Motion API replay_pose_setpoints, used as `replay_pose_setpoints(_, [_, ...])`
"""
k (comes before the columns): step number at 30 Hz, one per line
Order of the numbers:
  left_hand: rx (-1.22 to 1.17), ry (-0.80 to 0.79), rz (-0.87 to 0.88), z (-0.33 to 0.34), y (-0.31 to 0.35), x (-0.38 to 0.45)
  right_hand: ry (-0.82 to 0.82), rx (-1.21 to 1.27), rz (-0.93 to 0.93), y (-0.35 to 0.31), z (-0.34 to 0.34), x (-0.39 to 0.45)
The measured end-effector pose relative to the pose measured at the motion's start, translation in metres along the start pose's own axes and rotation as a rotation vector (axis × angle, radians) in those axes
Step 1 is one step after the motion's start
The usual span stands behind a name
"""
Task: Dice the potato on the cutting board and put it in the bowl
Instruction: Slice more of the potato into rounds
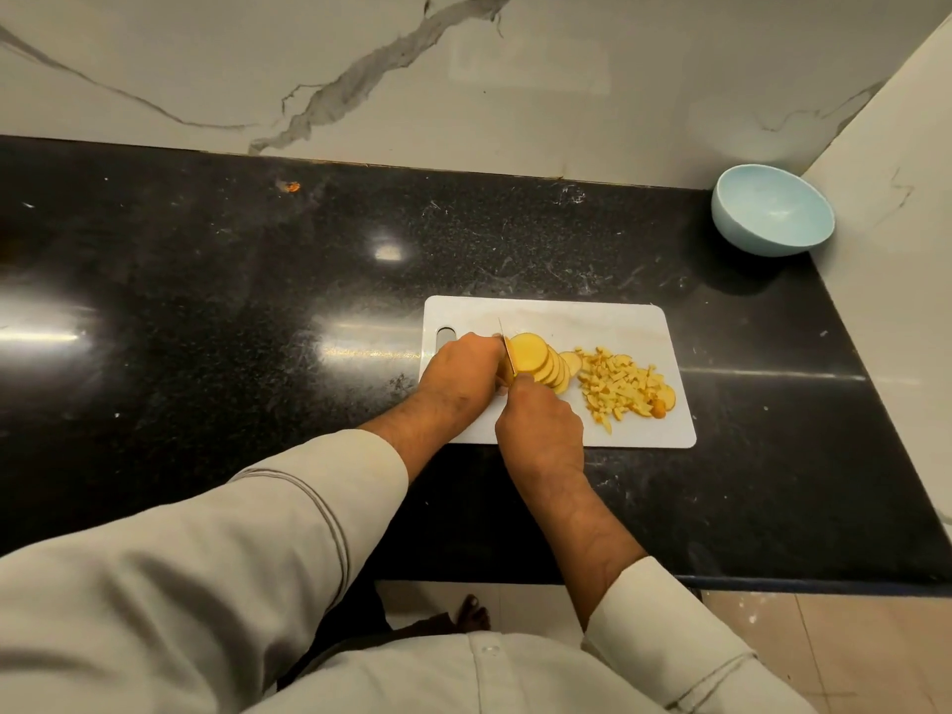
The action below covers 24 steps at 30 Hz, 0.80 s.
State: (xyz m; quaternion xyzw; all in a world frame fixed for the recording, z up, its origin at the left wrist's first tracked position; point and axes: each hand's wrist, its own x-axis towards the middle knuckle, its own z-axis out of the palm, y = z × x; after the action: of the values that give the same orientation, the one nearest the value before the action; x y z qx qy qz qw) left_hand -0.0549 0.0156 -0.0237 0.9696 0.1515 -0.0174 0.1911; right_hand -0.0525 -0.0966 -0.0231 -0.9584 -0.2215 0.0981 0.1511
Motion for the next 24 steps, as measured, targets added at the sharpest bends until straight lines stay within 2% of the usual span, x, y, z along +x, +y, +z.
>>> replay_pose_setpoints(7, [-0.072,-0.06,-0.046,-0.003,-0.001,0.001,-0.092,0.01,0.035,-0.003,-0.007,0.003])
replay_pose_setpoints(12, [-0.122,0.059,-0.055,0.004,0.0,-0.003,-0.169,0.043,0.026,-0.01,-0.015,0.015])
replay_pose_setpoints(14, [-0.147,0.052,-0.084,0.003,-0.001,-0.001,-0.187,0.061,0.019,-0.013,-0.017,0.02])
replay_pose_setpoints(17, [-0.077,-0.029,-0.068,-0.001,-0.001,0.001,-0.185,0.045,0.056,-0.004,-0.013,0.011])
replay_pose_setpoints(24, [0.002,-0.008,-0.016,0.001,0.001,0.0,-0.209,0.081,0.047,-0.002,-0.004,0.013])
